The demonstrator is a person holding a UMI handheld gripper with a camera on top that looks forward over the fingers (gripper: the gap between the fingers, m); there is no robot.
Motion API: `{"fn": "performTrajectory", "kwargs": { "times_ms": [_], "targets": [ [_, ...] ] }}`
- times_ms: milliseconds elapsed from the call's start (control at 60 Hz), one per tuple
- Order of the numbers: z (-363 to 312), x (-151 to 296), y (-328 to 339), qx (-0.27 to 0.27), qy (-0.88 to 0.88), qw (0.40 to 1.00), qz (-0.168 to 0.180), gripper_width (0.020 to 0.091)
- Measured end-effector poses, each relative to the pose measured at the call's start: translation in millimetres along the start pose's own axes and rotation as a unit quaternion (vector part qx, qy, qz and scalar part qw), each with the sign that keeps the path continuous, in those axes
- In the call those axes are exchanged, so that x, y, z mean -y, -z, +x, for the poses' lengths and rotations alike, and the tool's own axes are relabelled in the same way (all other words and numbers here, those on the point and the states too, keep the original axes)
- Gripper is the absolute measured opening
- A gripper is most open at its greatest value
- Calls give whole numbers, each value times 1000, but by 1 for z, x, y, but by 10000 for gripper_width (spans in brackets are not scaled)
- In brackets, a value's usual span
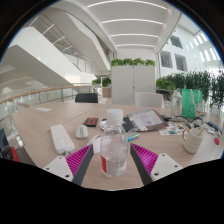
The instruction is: Pour water
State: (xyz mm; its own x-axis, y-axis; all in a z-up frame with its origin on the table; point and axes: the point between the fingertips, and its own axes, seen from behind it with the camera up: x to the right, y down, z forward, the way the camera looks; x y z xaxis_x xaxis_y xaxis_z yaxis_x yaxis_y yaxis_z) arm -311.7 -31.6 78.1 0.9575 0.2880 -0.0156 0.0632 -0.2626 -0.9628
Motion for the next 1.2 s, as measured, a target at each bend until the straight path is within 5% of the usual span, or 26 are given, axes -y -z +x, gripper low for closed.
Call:
{"fn": "performTrajectory", "kwargs": {
  "times_ms": [150,183,217,450,600,783,1000,1083,1200],
  "targets": [
    [-6,-3,-34,8,-8,1000,5,817],
    [-5,-6,-39,9,-7,1000,3,715],
    [0,-7,-42,1,-6,1000,-1,503],
    [10,-11,-39,-13,-14,1000,-9,323],
    [12,-7,-39,14,-39,998,-39,321],
    [80,93,-28,32,-225,974,5,322],
    [196,99,-39,43,-580,813,-3,320],
    [206,94,-41,77,-712,698,-11,318],
    [223,121,-39,137,-850,508,28,319]
  ]
}}
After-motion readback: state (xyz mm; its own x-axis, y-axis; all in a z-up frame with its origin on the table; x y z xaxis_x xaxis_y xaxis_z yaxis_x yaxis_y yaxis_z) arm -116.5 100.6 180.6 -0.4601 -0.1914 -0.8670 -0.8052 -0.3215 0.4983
